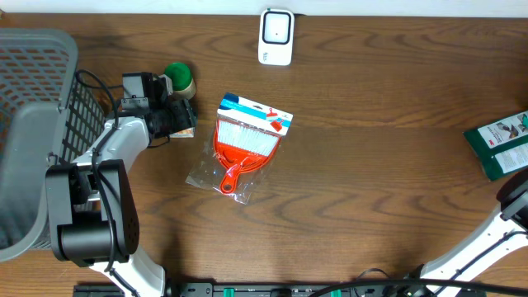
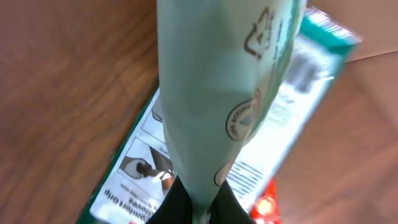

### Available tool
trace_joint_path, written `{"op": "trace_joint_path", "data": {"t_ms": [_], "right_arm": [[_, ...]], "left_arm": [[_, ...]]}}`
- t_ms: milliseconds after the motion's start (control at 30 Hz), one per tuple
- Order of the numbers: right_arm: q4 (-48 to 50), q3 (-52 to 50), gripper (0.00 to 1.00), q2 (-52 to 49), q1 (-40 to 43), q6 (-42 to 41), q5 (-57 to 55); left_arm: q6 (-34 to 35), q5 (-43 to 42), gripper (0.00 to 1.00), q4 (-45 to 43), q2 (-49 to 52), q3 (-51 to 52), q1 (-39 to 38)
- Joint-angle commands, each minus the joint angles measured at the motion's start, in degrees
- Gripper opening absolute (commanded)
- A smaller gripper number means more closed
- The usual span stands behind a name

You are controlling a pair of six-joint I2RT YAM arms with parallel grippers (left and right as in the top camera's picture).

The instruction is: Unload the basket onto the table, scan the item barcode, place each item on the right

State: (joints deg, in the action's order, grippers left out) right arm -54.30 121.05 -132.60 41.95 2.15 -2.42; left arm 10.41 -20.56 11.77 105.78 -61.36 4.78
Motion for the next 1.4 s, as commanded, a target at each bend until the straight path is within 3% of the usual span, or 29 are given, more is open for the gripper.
{"op": "trace_joint_path", "data": {"t_ms": [0, 267, 333, 367, 533, 567, 667, 733, 967, 1067, 1367], "right_arm": [[2.69, -2.51, 0.01, -0.79, 0.39, 0.74, 1.44], [7.67, -7.80, 0.01, -2.97, 0.74, 0.94, 1.20], [7.89, -8.04, 0.06, -2.97, 0.76, 0.94, 1.20], [7.87, -8.02, 0.09, -2.97, 0.76, 0.94, 1.20], [6.82, -8.02, 0.52, -2.95, 0.76, 0.94, 1.20], [6.71, -8.02, 0.57, -2.95, 0.79, 0.94, 1.20], [6.34, -7.78, 0.59, -2.95, 0.76, 0.92, 1.90], [6.10, -7.76, 0.69, -2.71, 0.76, 0.92, 3.17], [5.95, -7.74, 0.83, 1.05, 0.68, 0.90, 8.15], [6.14, -7.74, 0.99, 4.42, 0.66, 0.87, 12.17], [6.27, -7.74, 0.99, 16.61, 0.33, -2.23, 35.54]], "left_arm": [[-0.28, 2.23, 0.71, 1.55, 2.60, 1.22, 0.28], [-0.28, 2.23, 0.71, 1.55, 2.60, 1.22, 0.31], [-0.28, 2.23, 0.71, 1.55, 2.60, 1.22, 0.31], [-0.28, 2.23, 0.71, 1.55, 2.60, 1.22, 0.31], [-0.28, 2.23, 0.71, 1.55, 2.60, 1.22, 0.31], [-0.28, 2.23, 0.71, 1.55, 2.60, 1.22, 0.31], [-0.28, 2.23, 0.71, 1.68, 2.60, 1.22, 0.31], [-0.31, 2.23, 0.71, 1.90, 2.60, 1.22, 0.31], [-0.31, 2.23, 0.71, 2.14, 2.60, 1.22, 0.31], [-0.31, 2.23, 0.71, 2.14, 2.60, 1.22, 0.31], [-0.31, 2.23, 0.71, 2.12, 2.60, 1.22, 0.31]]}}
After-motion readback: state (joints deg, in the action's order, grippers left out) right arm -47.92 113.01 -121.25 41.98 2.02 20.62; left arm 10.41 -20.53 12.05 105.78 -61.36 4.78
